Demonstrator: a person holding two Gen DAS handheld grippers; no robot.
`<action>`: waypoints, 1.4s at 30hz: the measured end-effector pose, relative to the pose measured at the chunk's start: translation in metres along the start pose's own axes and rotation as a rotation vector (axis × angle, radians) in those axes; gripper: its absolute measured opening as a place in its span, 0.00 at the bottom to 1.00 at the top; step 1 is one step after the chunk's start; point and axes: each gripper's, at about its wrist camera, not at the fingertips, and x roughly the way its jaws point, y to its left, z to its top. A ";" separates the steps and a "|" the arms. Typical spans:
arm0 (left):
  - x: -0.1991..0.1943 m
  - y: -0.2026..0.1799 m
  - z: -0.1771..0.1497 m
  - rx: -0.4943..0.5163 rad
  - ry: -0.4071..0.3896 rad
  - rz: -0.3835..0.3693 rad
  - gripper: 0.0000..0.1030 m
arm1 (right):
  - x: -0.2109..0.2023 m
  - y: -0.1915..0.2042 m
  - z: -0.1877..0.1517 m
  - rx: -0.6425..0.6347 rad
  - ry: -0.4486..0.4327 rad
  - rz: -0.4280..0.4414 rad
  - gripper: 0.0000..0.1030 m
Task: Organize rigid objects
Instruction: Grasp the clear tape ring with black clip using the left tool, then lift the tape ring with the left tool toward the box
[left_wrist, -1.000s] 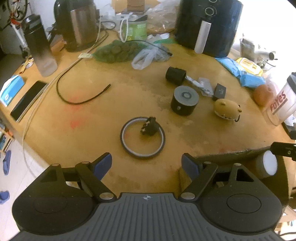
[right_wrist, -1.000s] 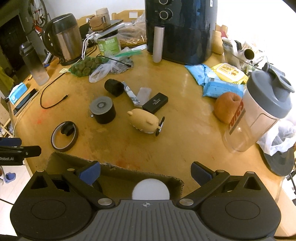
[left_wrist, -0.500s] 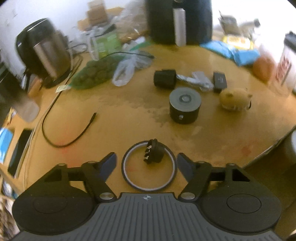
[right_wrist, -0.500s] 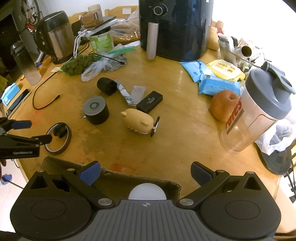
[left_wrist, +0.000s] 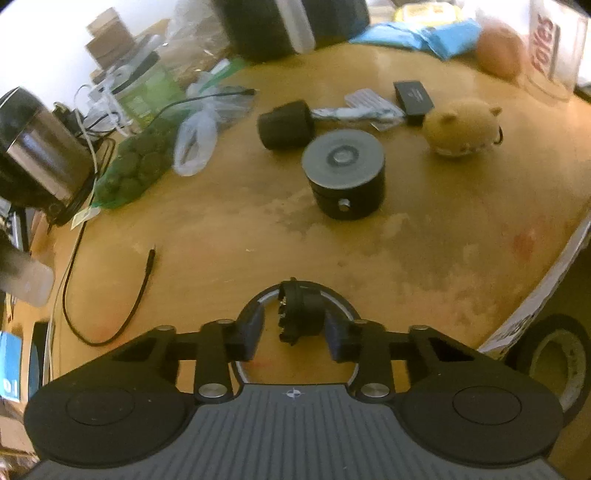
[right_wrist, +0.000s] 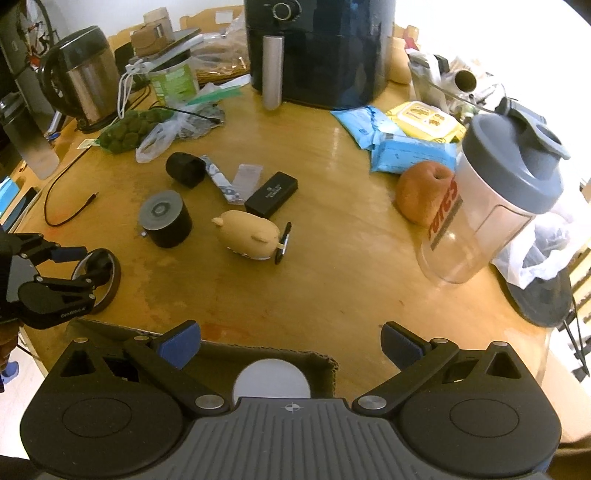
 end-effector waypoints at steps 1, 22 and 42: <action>0.001 -0.001 0.000 0.006 0.001 -0.001 0.29 | 0.000 -0.001 0.000 0.005 0.001 0.000 1.00; -0.032 0.022 0.006 -0.159 -0.016 -0.070 0.21 | 0.008 0.004 0.009 -0.032 -0.021 0.030 1.00; -0.113 0.019 0.009 -0.345 -0.116 -0.146 0.21 | 0.057 0.026 0.038 0.038 -0.006 0.048 1.00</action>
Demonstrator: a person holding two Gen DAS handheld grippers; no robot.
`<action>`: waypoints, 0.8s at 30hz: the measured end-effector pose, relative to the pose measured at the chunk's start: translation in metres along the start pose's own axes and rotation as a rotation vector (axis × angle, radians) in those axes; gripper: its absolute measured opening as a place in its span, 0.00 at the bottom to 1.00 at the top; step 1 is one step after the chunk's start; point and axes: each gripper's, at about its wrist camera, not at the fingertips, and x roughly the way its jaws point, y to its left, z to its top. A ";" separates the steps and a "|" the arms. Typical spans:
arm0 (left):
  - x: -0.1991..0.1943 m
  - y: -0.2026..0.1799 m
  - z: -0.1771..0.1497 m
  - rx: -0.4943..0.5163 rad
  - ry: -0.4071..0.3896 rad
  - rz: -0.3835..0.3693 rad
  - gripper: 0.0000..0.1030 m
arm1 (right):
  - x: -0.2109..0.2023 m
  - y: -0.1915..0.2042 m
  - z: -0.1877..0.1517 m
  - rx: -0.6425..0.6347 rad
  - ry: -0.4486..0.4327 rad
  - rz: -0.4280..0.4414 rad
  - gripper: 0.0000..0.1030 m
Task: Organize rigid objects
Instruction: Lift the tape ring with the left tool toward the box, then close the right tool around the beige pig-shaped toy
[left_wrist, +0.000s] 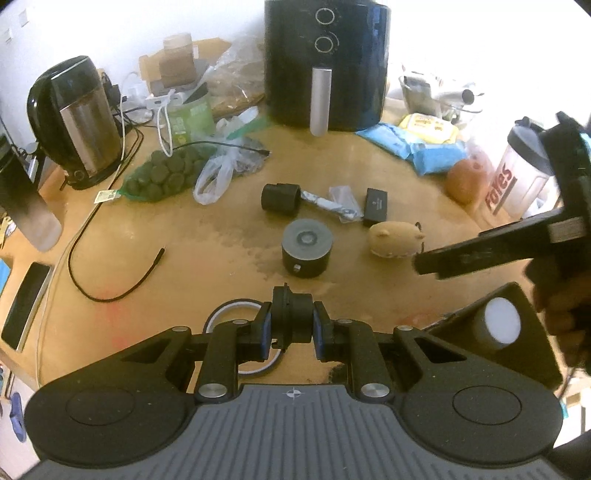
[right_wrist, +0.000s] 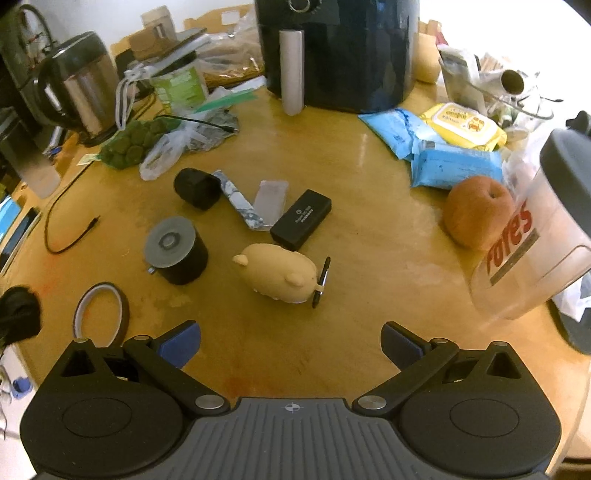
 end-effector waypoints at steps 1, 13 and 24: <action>-0.001 0.000 -0.001 -0.007 0.000 0.001 0.21 | 0.004 0.001 0.001 0.010 0.002 -0.004 1.00; -0.015 0.012 -0.017 -0.065 0.015 0.036 0.21 | 0.040 0.018 0.019 0.140 -0.010 -0.111 1.00; -0.021 0.017 -0.024 -0.074 0.020 0.048 0.21 | 0.070 0.019 0.030 0.251 0.013 -0.154 0.99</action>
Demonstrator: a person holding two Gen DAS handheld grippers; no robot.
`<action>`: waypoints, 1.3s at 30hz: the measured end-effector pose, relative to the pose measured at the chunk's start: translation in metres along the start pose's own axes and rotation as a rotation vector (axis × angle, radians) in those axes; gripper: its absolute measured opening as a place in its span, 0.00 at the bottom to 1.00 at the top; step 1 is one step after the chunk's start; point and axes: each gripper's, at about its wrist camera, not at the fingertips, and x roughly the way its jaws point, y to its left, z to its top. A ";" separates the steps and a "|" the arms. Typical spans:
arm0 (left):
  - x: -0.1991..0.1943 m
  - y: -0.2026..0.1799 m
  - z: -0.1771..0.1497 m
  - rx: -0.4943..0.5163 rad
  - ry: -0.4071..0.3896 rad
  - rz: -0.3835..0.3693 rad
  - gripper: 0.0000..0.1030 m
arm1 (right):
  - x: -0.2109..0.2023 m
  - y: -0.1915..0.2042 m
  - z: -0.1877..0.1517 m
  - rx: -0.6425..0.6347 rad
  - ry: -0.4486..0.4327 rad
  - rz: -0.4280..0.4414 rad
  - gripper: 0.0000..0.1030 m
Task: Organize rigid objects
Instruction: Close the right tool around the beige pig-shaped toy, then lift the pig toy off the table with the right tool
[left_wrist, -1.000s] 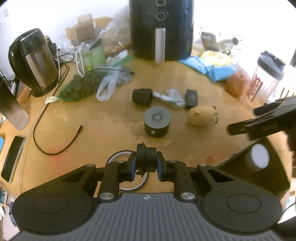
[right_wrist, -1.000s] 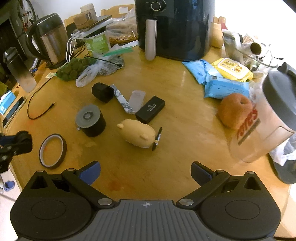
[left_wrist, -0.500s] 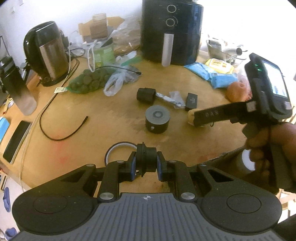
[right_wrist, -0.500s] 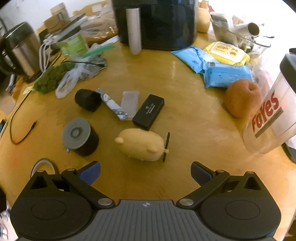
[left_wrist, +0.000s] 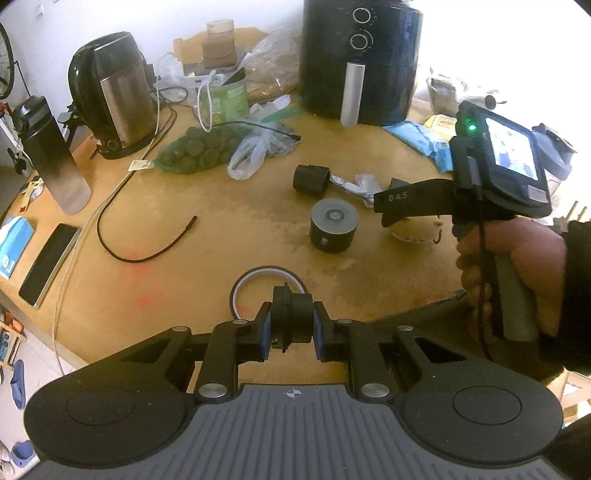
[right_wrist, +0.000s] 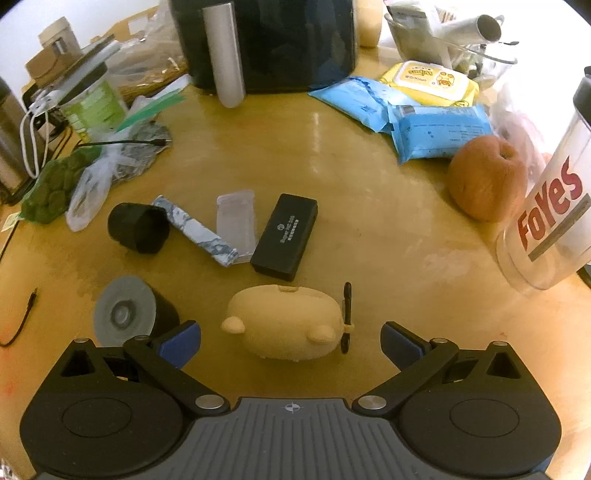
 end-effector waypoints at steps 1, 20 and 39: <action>0.000 0.000 -0.001 0.000 0.000 0.001 0.21 | 0.001 0.000 0.000 0.004 0.001 -0.004 0.99; -0.004 0.006 -0.004 -0.011 0.004 0.008 0.21 | 0.015 0.005 0.006 0.020 0.035 -0.025 0.78; -0.013 -0.002 -0.007 -0.004 -0.027 0.003 0.21 | -0.024 0.003 0.007 -0.089 -0.043 0.102 0.76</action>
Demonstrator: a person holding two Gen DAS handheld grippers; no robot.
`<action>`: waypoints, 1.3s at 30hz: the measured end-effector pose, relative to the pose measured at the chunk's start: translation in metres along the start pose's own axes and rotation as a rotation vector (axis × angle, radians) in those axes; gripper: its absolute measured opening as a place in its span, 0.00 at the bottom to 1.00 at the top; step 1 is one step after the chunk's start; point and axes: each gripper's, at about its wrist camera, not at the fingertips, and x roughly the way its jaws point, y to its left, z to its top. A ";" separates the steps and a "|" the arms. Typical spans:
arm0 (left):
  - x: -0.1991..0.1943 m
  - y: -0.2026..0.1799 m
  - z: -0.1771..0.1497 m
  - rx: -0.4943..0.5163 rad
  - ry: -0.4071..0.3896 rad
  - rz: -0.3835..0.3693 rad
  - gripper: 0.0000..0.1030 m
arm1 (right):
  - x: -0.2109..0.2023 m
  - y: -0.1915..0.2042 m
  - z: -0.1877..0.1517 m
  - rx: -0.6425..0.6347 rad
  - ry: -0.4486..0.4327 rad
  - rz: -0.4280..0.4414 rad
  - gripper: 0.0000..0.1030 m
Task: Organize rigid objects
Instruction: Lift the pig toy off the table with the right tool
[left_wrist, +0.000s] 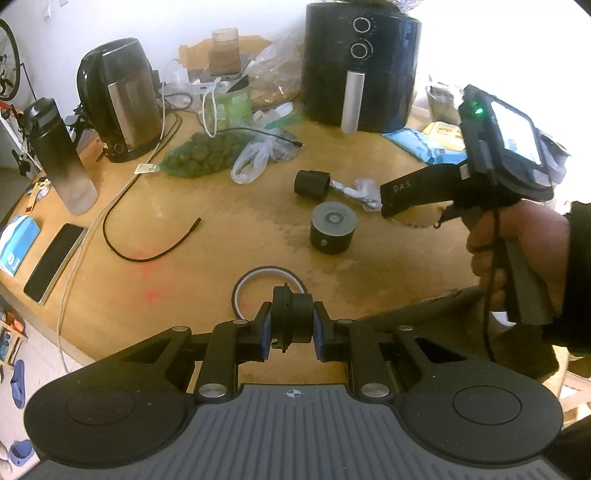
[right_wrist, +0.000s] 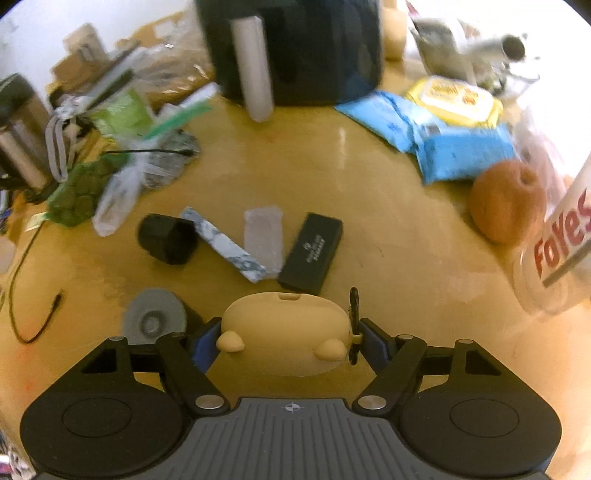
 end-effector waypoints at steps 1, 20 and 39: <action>0.000 -0.001 0.000 0.001 -0.002 -0.001 0.21 | -0.005 0.000 -0.001 -0.021 -0.013 0.006 0.76; -0.006 -0.020 -0.002 0.019 -0.019 -0.018 0.21 | -0.084 -0.024 -0.030 -0.242 -0.171 0.086 0.76; -0.004 -0.055 -0.009 0.069 0.015 -0.063 0.21 | -0.130 -0.072 -0.060 -0.205 -0.167 0.158 0.76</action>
